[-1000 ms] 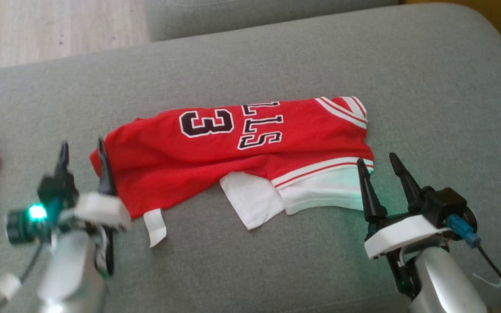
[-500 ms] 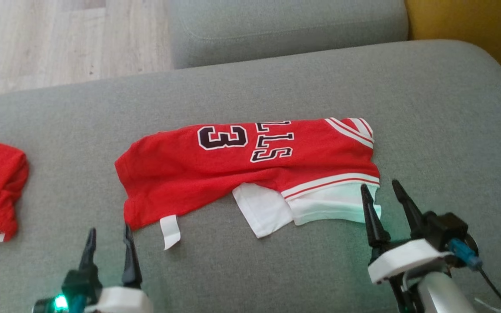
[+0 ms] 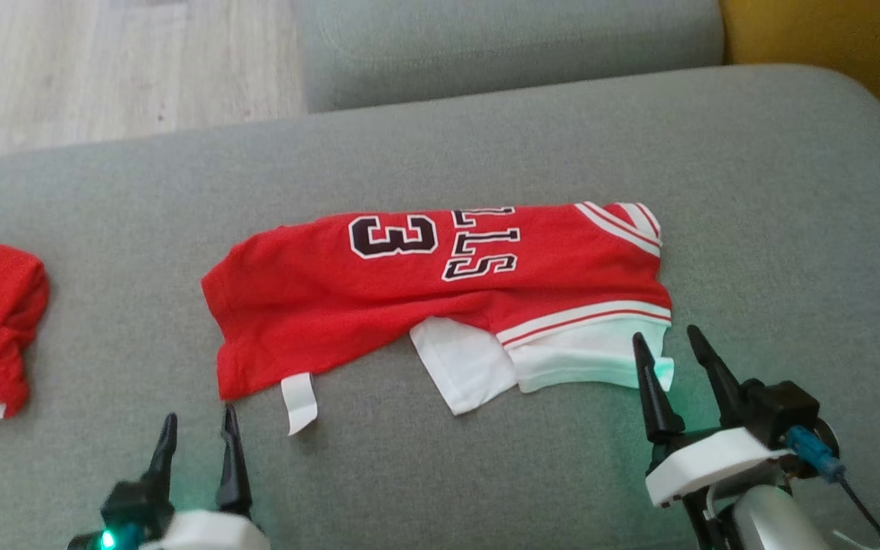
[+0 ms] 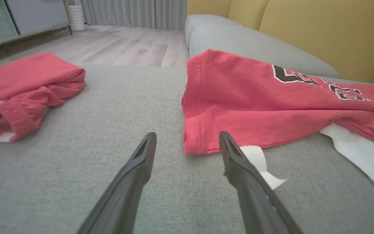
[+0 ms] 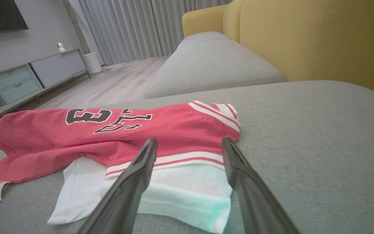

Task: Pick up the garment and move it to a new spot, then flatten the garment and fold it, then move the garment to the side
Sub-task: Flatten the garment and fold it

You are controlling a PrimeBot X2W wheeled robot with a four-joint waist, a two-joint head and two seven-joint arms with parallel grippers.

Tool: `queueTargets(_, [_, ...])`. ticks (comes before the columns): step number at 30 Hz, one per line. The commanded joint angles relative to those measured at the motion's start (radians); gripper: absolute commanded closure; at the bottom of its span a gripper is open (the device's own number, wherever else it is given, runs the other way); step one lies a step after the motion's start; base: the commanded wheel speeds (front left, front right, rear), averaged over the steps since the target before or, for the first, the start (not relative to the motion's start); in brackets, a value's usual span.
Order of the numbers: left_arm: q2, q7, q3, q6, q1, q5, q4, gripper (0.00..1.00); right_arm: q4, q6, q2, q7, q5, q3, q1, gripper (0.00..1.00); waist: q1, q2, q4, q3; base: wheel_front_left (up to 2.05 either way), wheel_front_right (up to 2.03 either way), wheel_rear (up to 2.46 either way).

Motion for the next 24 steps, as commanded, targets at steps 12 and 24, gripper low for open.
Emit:
queueTargets(12, [0.001, -0.005, 0.069, -0.084, -0.253, -0.104, 0.233, 0.0, -0.025, 0.007, -0.001, -0.006, -0.018, 0.028, -0.073, 0.0, 0.0001, 0.0, -0.049, 0.109, 0.0, 0.0, 0.0])
queueTargets(24, [0.001, -0.005, 0.03, -0.132, -0.339, -0.214, 0.387, 0.0, -0.028, 0.007, -0.001, -0.006, -0.02, -0.002, -0.095, 0.0, 0.0001, 0.0, -0.067, 0.17, 0.0, 0.0, 0.0])
